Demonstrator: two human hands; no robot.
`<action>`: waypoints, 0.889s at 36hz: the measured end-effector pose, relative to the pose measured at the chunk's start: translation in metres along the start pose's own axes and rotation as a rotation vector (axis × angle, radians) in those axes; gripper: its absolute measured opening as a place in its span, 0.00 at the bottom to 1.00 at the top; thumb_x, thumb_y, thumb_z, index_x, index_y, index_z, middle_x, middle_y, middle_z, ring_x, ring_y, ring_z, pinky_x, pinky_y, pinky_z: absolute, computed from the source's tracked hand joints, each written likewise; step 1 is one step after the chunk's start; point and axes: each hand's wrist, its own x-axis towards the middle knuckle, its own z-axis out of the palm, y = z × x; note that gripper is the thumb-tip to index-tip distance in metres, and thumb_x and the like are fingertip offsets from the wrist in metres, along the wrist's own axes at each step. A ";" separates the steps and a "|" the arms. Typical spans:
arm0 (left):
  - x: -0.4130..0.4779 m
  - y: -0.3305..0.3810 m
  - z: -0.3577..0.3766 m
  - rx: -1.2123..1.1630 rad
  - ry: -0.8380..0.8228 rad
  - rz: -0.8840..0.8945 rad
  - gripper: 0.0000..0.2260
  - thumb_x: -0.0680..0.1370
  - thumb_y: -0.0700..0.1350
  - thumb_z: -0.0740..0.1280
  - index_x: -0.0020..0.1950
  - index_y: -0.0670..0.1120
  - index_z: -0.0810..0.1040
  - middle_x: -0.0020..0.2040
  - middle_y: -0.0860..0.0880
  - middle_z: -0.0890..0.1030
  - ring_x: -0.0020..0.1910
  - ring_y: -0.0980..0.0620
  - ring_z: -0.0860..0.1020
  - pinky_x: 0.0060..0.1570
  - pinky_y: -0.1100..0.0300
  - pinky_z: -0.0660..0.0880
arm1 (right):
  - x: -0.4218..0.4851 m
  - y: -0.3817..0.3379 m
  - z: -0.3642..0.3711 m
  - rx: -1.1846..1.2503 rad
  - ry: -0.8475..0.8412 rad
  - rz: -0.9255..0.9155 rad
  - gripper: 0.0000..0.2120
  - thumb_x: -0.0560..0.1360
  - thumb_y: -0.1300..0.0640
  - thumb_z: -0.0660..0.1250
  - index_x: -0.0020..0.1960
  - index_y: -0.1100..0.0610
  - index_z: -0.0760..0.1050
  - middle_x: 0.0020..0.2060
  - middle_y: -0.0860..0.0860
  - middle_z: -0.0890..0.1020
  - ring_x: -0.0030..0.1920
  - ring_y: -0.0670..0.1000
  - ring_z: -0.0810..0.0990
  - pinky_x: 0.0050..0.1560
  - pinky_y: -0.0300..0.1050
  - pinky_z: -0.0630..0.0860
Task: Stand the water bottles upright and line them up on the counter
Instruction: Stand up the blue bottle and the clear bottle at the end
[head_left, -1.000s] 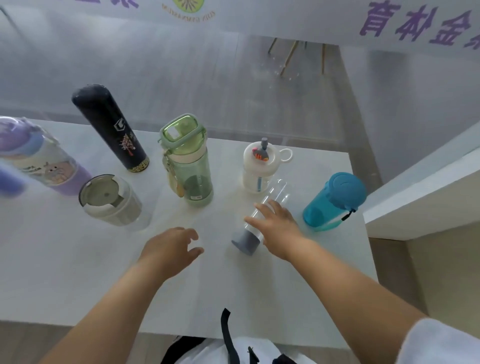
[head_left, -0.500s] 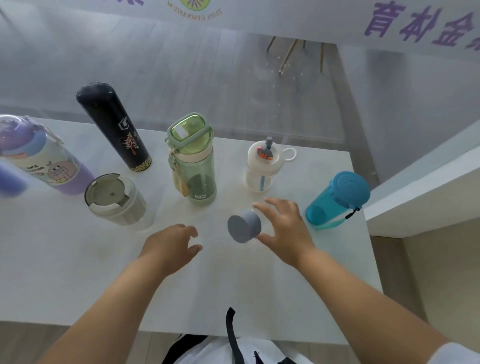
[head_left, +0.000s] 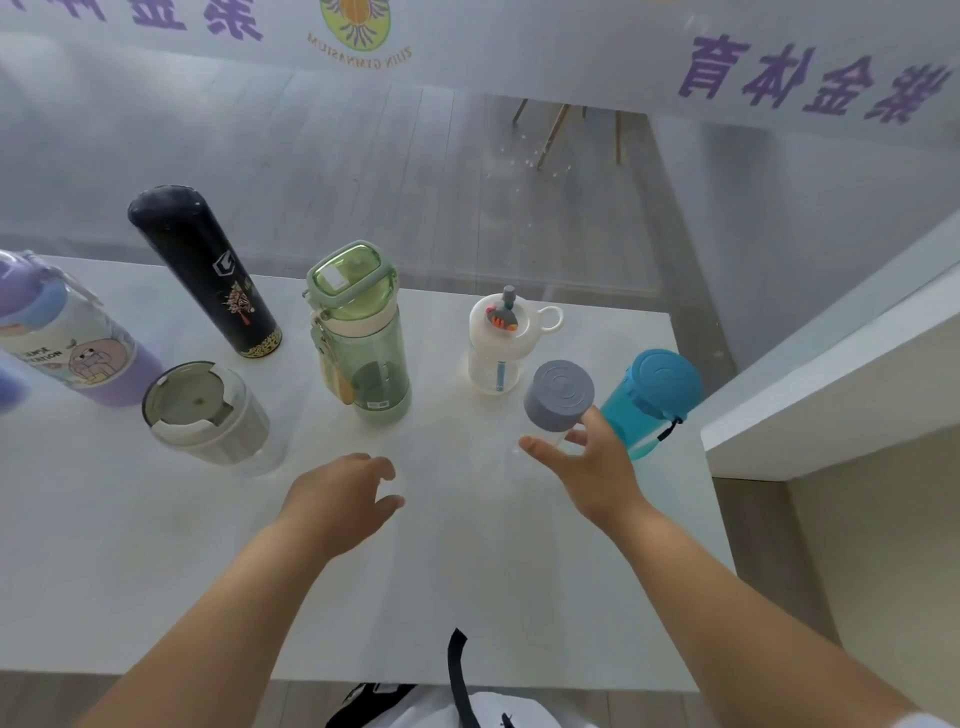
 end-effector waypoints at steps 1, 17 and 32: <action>0.000 0.001 0.000 0.007 -0.001 0.000 0.17 0.76 0.58 0.61 0.63 0.55 0.71 0.58 0.55 0.77 0.55 0.54 0.76 0.49 0.58 0.74 | 0.000 0.002 0.000 -0.019 -0.012 0.004 0.28 0.70 0.48 0.73 0.66 0.51 0.66 0.57 0.42 0.70 0.55 0.46 0.72 0.51 0.40 0.68; -0.017 0.002 0.001 0.050 -0.033 -0.051 0.17 0.77 0.58 0.60 0.64 0.55 0.70 0.60 0.56 0.76 0.58 0.53 0.75 0.54 0.57 0.74 | -0.004 0.022 -0.009 -0.338 -0.202 0.193 0.34 0.72 0.47 0.70 0.71 0.59 0.62 0.69 0.56 0.70 0.68 0.56 0.69 0.66 0.51 0.68; -0.060 -0.062 -0.010 0.018 -0.068 -0.101 0.18 0.76 0.59 0.61 0.64 0.55 0.69 0.61 0.55 0.75 0.60 0.52 0.74 0.56 0.57 0.72 | -0.040 -0.039 0.034 -0.928 -0.520 0.069 0.29 0.74 0.41 0.65 0.69 0.54 0.65 0.66 0.53 0.73 0.62 0.56 0.74 0.60 0.51 0.73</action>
